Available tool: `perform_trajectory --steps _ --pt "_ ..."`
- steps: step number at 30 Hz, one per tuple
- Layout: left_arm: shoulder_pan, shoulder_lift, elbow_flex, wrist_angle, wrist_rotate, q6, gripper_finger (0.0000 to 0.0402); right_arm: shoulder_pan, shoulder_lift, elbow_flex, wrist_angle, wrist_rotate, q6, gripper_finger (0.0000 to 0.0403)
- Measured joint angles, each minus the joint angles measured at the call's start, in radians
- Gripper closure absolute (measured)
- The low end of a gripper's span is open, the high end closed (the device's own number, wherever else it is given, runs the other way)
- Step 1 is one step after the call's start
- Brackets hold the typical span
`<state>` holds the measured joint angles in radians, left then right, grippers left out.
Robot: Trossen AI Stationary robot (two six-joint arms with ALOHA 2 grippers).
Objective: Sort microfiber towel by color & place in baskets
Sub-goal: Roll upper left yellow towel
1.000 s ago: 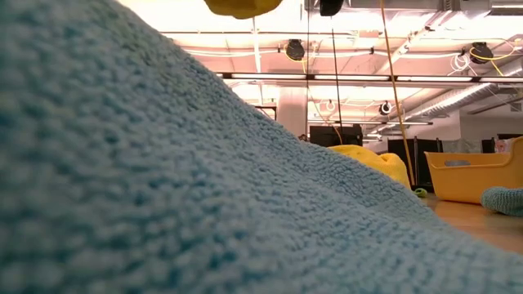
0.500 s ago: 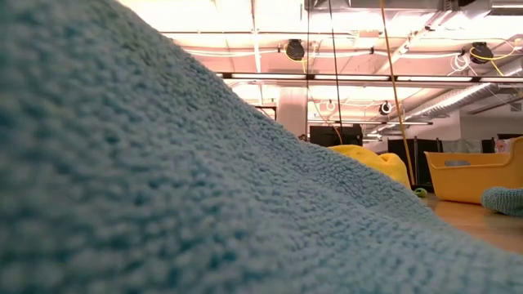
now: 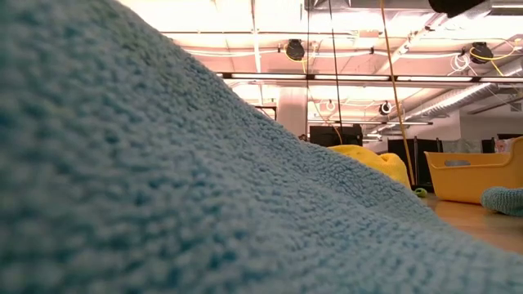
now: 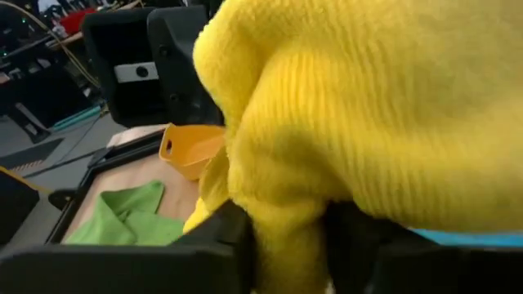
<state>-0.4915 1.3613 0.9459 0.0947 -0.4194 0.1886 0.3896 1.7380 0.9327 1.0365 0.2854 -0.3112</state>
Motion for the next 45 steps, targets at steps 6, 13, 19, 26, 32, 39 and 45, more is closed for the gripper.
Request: perform_trajectory --steps 6,13,19,26,32,39,45 --pt "-0.002 0.0 0.0 -0.011 -0.001 -0.026 0.018 -0.006 0.0 0.042 -0.098 -0.007 0.034 0.0279" --pt "-0.036 0.0 0.0 -0.08 -0.003 -0.053 0.0126 -0.003 0.0 0.043 -0.112 0.005 0.025 0.0391" --pt "-0.078 -0.016 0.0 -0.109 -0.091 -0.053 0.0118 0.005 0.0 0.043 -0.111 0.06 0.031 0.0377" --pt "-0.139 -0.081 0.0 -0.305 -0.245 -0.187 0.0118 0.04 -0.057 0.043 -0.25 0.194 0.034 0.0394" --pt "-0.181 -0.121 0.0 -0.32 -0.391 -0.273 0.0118 0.089 -0.082 0.043 -0.334 0.462 0.021 0.0391" --pt "-0.145 -0.087 0.0 -0.076 -0.488 -0.218 0.0118 0.11 -0.083 0.043 -0.263 0.631 -0.027 0.039" --pt "-0.107 0.03 0.0 0.12 -0.459 -0.027 0.0118 0.11 -0.083 0.043 -0.256 0.631 -0.024 0.039"
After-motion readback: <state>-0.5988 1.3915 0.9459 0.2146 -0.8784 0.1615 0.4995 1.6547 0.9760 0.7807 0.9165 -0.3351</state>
